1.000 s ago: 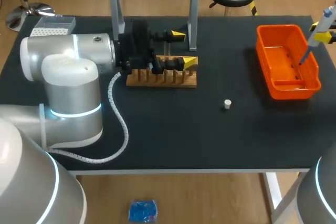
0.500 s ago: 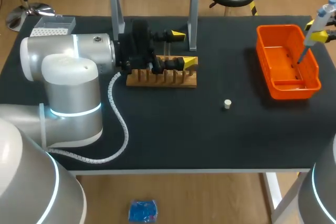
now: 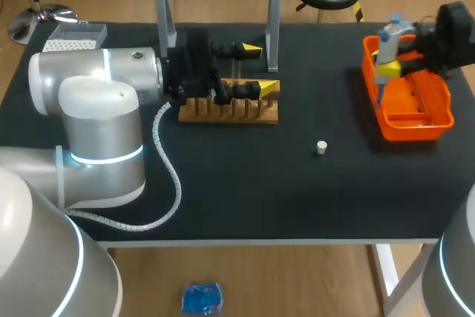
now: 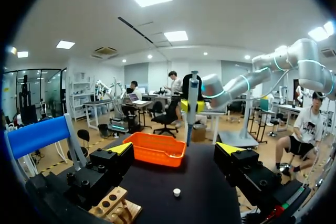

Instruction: Invert the test tube, pick up the pipette, mount the tip to pipette, aspirate from beaker and dispense into the tube, eject the tip, return the pipette, and cap with the stopper.

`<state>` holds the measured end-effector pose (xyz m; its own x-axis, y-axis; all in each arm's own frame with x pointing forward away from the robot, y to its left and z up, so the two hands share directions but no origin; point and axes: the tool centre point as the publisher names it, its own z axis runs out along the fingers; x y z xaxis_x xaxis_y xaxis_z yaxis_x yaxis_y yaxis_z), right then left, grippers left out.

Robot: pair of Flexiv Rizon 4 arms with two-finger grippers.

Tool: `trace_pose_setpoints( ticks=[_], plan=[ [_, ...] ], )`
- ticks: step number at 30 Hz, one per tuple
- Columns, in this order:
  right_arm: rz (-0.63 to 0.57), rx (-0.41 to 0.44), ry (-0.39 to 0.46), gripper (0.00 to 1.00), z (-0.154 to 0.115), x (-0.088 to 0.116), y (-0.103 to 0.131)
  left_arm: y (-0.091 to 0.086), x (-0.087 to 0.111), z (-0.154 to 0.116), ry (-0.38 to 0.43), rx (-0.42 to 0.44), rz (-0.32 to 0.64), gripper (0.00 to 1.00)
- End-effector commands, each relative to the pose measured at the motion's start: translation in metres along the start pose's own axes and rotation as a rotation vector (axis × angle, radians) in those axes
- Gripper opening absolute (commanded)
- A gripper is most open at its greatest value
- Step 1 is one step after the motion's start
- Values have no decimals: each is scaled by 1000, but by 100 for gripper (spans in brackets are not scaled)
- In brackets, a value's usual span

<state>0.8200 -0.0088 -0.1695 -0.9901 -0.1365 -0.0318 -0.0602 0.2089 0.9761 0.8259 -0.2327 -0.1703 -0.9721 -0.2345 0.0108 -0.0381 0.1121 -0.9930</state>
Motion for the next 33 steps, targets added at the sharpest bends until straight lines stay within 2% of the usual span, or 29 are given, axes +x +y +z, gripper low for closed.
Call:
trace_pose_setpoints(
  ticks=[1,6,10,14,18,24,33],
  plan=[
    [0,3,24,0,45,-6,0,0,1,1,-3,0,1,100],
    [11,0,44,0,71,-7,-2,0,1,1,-3,0,1,100],
    [29,-5,19,0,86,-8,-4,0,1,1,-3,0,1,100],
    [37,-41,-14,0,103,-7,-6,0,1,1,-3,0,1,100],
    [15,-77,-10,0,120,-5,-4,0,1,1,-3,0,1,100],
    [-10,-132,-26,0,141,-4,0,0,1,1,-3,0,1,100],
    [-19,-151,-29,0,166,-4,-1,0,1,1,-3,0,1,100]
  ],
)
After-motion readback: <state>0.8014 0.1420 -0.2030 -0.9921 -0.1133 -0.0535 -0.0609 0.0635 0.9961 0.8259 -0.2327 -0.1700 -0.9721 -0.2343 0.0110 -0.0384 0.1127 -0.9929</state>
